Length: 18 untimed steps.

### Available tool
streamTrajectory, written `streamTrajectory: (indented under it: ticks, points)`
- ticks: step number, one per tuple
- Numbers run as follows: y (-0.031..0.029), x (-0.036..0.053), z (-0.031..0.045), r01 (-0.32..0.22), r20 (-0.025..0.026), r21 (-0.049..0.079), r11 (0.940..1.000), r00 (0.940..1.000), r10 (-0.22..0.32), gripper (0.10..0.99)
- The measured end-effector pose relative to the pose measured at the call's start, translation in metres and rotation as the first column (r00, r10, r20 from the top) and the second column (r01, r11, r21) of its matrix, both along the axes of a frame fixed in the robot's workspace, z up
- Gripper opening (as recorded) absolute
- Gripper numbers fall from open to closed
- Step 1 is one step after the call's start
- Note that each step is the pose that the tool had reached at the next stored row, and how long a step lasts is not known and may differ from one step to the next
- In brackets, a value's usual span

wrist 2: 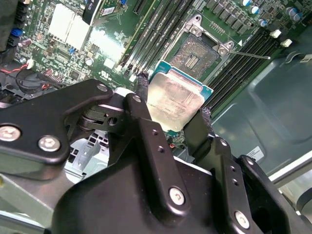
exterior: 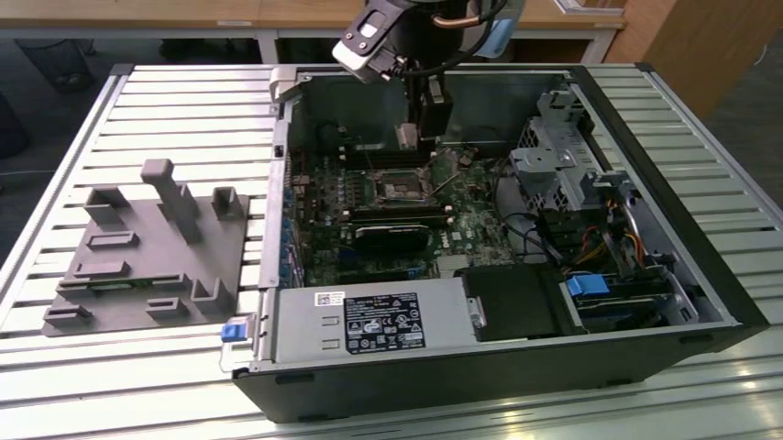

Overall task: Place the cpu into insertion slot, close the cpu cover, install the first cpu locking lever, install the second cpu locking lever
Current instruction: 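Place the cpu into insertion slot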

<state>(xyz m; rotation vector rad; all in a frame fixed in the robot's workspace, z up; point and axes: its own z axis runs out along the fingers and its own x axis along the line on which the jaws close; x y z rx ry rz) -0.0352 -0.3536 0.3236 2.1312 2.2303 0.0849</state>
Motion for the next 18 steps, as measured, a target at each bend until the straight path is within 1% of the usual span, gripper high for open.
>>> streamTrajectory:
  ticks: [12,18]
  points:
    - [0.0000,0.0000,-0.0030,0.000,0.0001,0.000,1.0000,1.0000,0.000,0.541]
    - [0.0000,0.0000,-0.0073,0.000,0.0001,0.000,1.0000,1.0000,0.000,0.541]
